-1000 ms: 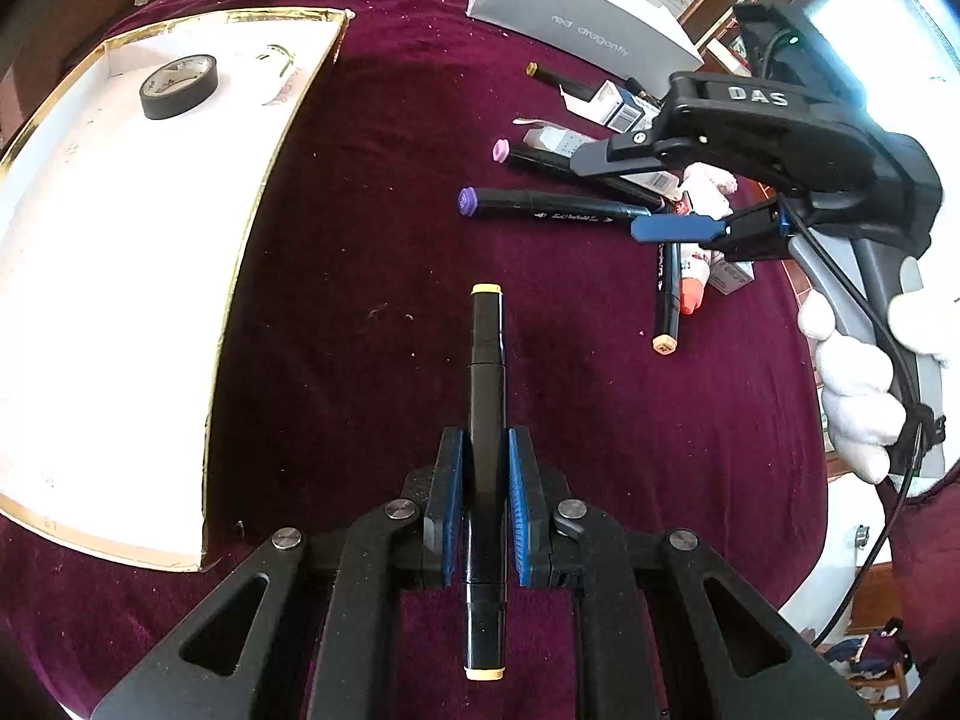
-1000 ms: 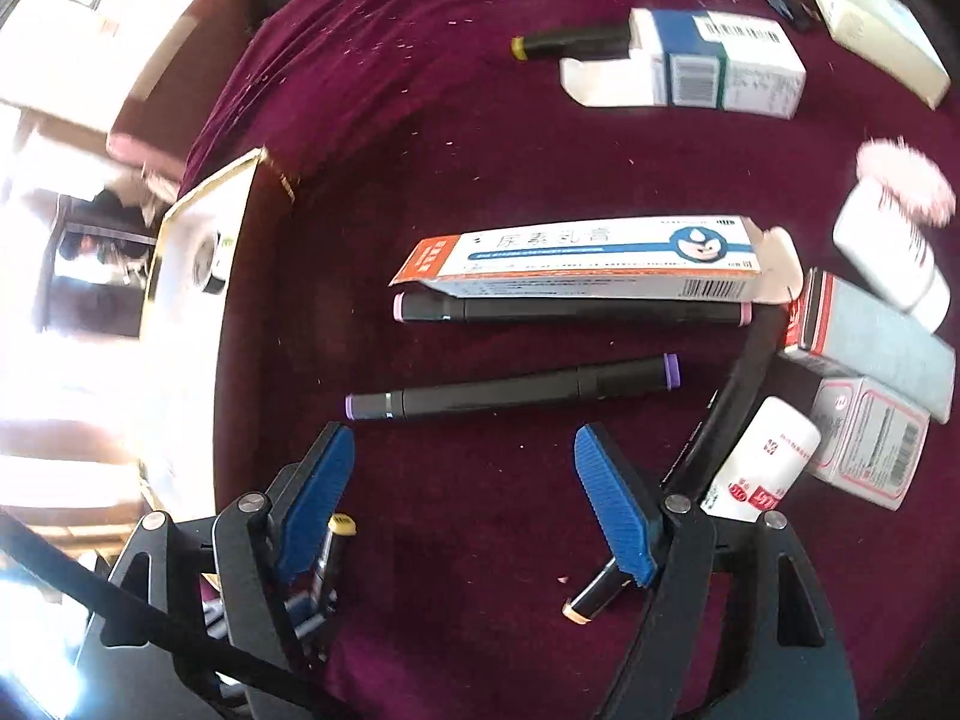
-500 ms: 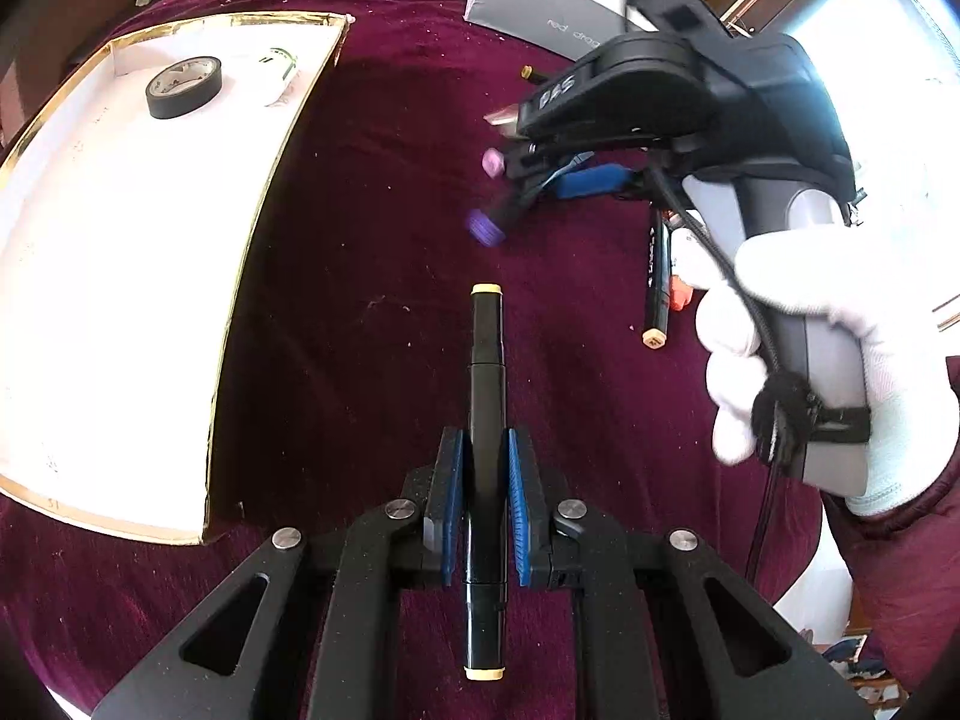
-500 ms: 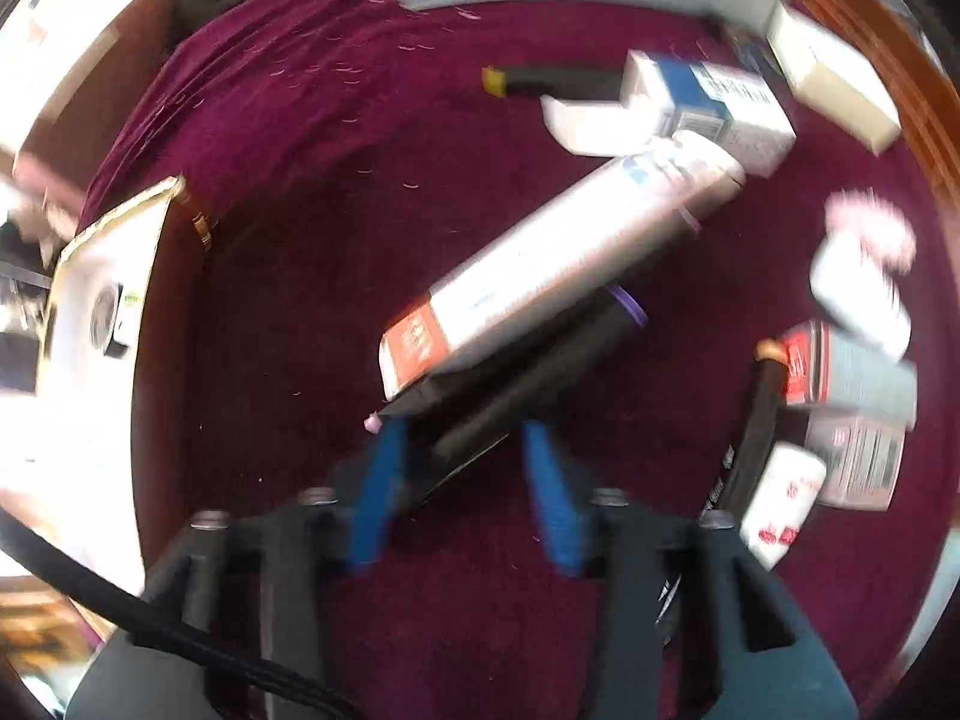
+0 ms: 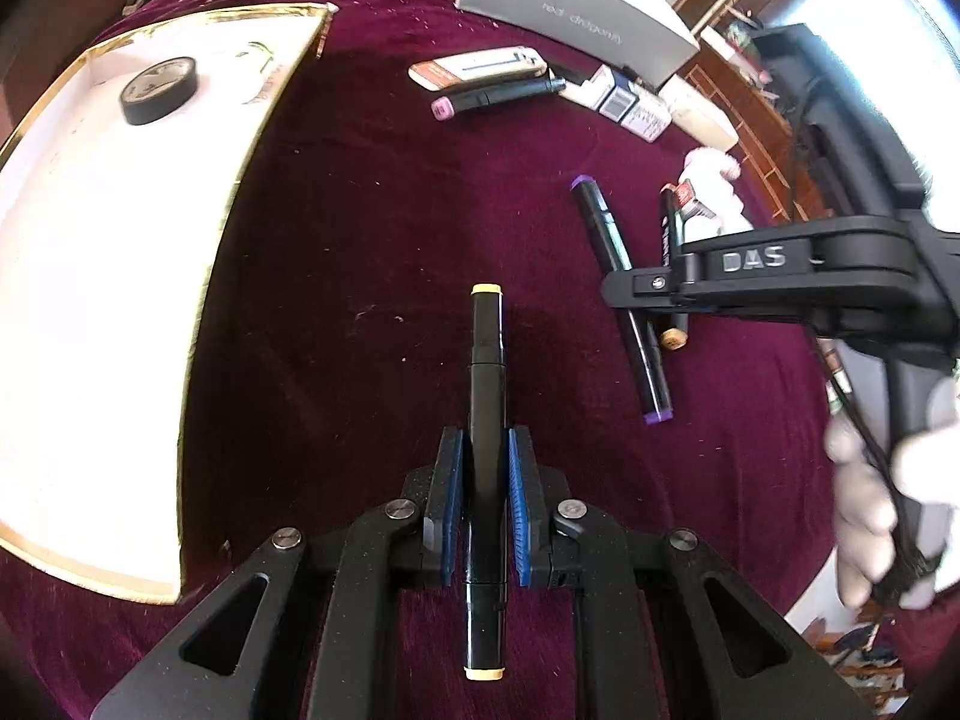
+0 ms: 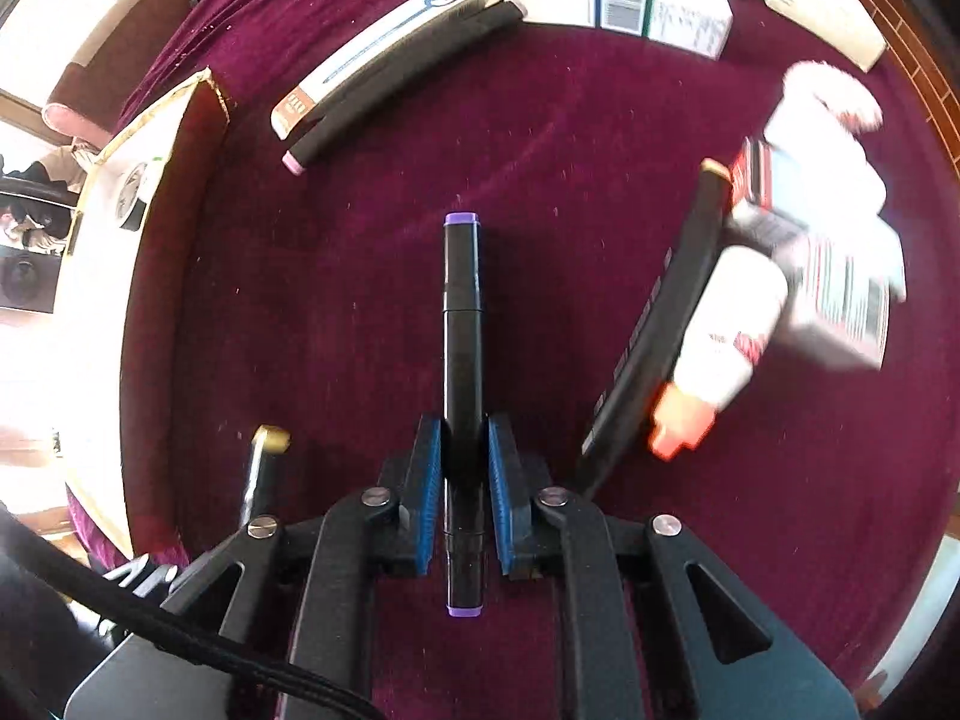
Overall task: Organize objects
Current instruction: 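Grasp purple-ended black marker with right tool while left tool holds its marker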
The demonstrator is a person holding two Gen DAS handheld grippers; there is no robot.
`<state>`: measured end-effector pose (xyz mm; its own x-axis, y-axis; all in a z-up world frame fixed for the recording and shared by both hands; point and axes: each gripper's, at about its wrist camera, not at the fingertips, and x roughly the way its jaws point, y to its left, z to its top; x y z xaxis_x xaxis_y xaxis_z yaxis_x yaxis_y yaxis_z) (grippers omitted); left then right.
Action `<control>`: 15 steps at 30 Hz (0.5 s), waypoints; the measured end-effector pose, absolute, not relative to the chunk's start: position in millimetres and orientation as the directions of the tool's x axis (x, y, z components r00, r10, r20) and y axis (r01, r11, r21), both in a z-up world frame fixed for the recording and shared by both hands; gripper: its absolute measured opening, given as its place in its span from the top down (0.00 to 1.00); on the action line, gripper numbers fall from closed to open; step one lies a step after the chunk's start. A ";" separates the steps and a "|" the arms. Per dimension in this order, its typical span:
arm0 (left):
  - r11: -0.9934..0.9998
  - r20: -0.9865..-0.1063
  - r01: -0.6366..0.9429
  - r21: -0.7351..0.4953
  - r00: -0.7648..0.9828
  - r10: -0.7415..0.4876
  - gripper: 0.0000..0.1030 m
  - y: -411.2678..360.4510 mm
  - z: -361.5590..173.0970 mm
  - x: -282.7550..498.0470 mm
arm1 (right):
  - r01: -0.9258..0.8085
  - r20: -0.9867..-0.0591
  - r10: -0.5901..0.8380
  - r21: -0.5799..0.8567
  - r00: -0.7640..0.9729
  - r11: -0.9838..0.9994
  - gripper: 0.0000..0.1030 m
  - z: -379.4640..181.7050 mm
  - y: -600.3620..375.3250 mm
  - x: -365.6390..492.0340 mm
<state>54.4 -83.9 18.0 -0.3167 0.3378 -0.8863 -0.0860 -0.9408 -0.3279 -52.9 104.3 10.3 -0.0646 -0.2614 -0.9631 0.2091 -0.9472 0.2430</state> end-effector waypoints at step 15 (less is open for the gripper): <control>-0.972 -0.884 -0.147 -0.181 -0.409 0.227 0.81 -55.7 17.2 57.2 | 0.200 -0.972 -0.182 0.151 -0.149 -0.968 0.83 11.6 77.8 -55.9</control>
<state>57.2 -55.7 17.2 -0.4095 0.2266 -0.8837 -0.1468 -0.9724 -0.1814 -55.9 77.8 11.6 -0.1488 -0.1822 -0.9719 0.1999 -0.9681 0.1509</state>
